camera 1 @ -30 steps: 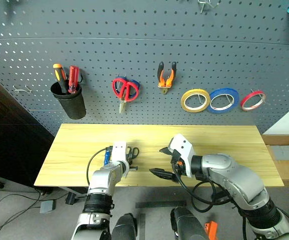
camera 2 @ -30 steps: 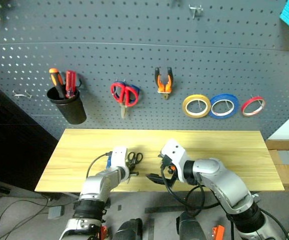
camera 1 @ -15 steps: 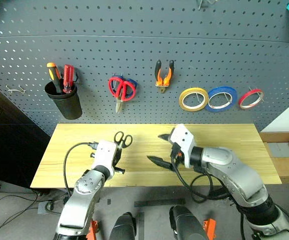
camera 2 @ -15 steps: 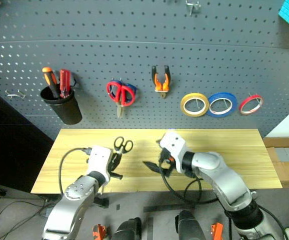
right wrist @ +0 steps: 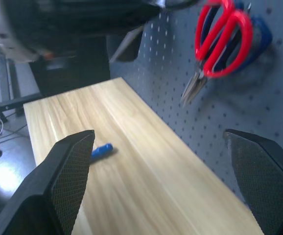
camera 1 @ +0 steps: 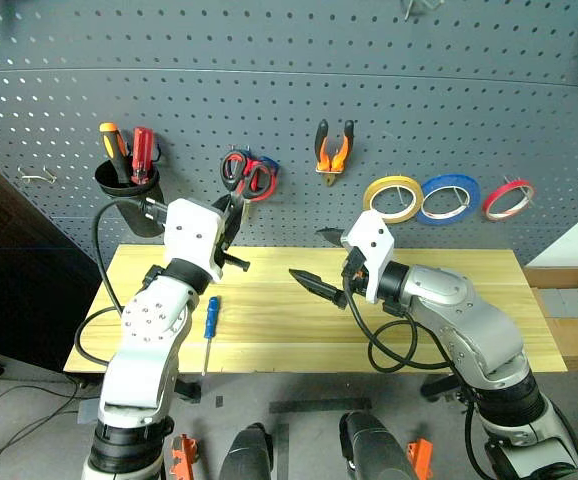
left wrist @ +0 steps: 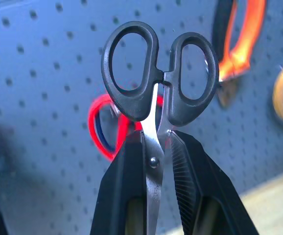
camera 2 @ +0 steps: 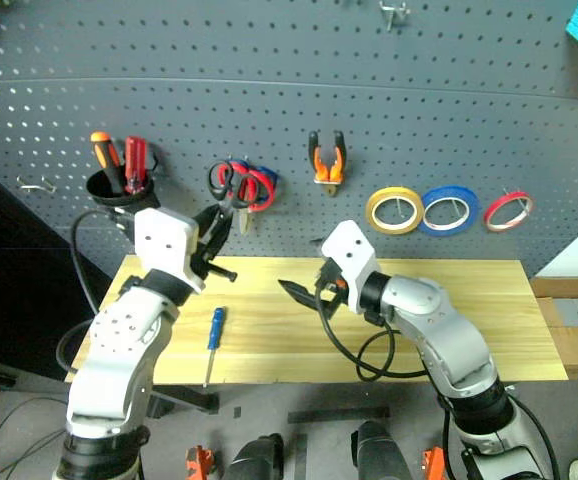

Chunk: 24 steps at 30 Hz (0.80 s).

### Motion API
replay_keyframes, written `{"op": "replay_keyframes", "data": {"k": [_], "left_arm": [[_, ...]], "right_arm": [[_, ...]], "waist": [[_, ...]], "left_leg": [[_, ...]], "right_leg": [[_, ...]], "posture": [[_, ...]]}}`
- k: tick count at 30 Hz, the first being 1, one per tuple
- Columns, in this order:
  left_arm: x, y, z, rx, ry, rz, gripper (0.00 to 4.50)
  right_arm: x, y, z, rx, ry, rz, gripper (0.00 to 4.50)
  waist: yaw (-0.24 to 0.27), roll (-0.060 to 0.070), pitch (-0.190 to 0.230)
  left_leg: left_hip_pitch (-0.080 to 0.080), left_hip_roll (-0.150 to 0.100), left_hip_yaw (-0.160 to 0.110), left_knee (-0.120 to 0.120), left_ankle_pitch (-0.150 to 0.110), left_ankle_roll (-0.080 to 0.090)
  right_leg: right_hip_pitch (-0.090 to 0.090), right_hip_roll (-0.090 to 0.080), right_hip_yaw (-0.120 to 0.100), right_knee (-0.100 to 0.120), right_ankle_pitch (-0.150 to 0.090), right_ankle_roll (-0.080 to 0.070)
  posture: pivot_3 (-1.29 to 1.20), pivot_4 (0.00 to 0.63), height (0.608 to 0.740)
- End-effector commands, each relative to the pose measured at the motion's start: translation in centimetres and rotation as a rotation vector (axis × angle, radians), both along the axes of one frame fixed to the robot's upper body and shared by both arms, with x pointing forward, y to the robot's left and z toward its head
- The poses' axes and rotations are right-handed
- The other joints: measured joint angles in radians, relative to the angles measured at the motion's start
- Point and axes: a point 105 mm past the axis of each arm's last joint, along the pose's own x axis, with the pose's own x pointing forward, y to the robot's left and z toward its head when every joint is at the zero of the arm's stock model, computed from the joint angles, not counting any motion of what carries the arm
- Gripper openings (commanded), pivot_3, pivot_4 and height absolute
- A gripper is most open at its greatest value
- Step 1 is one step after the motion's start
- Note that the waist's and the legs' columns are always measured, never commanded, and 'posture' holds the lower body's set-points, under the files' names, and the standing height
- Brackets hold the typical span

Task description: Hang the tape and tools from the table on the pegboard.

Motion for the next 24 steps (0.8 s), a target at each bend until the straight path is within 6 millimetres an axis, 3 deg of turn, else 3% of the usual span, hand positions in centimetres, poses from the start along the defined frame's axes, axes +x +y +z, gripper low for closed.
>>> {"op": "replay_keyframes", "data": {"k": [1, 16, 24], "left_arm": [[0.6, 0.3, 0.3, 0.017, 0.001, -0.001, 0.45], [2.2, 1.5, -1.1, -0.002, 0.072, 0.042, 0.45], [3.4, 1.2, -1.5, -0.027, 0.112, 0.056, 0.45]], "right_arm": [[-0.1, 0.0, 1.2, 0.021, -0.052, 0.003, 4.5], [-0.1, 0.9, 2.1, 0.032, -0.08, 0.036, 4.5], [0.1, 1.3, 2.7, 0.049, -0.091, 0.039, 4.5]], "waist": [[-0.001, 0.0, 0.0], [-0.001, 0.0, 0.0], [-0.001, 0.0, 0.0]], "left_leg": [[0.0, 0.0, 0.0, 0.0, 0.0, 0.0], [0.0, 0.0, 0.0, 0.0, 0.0, 0.0], [0.0, 0.0, 0.0, 0.001, 0.0, 0.0]], "right_leg": [[0.0, 0.0, 0.0, 0.0, 0.0, 0.0], [0.0, 0.0, 0.0, 0.001, 0.0, 0.0], [0.0, 0.0, 0.0, 0.001, 0.0, 0.0]], "posture": [[-0.11, 0.201, 0.74], [-0.11, 0.202, 0.74], [-0.11, 0.204, 0.74]]}}
